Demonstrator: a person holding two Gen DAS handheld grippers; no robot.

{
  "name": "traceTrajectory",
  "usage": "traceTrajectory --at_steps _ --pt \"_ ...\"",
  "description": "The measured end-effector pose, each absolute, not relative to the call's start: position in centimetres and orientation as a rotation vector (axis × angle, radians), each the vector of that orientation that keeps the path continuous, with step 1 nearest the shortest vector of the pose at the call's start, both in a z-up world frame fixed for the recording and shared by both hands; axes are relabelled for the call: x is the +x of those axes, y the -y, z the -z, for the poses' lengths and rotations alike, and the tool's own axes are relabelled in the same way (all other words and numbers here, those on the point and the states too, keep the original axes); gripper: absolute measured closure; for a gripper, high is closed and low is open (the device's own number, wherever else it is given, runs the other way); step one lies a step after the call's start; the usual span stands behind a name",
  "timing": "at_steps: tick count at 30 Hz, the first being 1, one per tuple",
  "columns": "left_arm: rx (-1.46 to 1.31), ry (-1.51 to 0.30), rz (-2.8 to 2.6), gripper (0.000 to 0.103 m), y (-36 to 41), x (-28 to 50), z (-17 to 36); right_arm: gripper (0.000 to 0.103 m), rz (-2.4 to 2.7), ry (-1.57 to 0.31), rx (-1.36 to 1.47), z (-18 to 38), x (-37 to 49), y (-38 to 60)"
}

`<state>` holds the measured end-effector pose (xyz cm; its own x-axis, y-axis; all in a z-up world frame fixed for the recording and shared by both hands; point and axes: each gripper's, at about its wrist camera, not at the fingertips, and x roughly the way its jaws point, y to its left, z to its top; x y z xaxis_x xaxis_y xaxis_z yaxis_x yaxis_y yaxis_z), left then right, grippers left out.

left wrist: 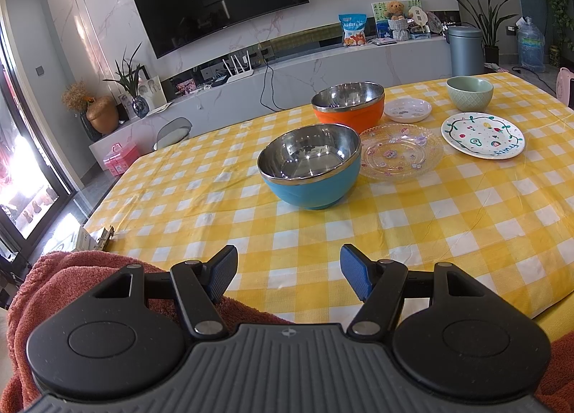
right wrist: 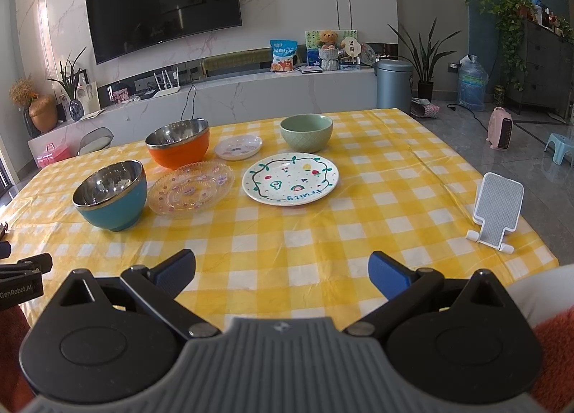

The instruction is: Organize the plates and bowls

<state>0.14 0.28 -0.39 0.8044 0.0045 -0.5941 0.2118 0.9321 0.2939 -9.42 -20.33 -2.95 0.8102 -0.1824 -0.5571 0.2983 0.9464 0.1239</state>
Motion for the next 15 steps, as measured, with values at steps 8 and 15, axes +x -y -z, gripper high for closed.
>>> traceTrajectory --at_steps 8,15 --pt "0.36 -0.629 0.113 0.025 -0.25 0.12 0.36 0.003 0.258 -0.576 0.208 3.09 -9.38 20.25" --pt "0.36 -0.629 0.113 0.025 -0.27 0.11 0.38 0.002 0.259 -0.576 0.207 3.15 -9.35 20.21"
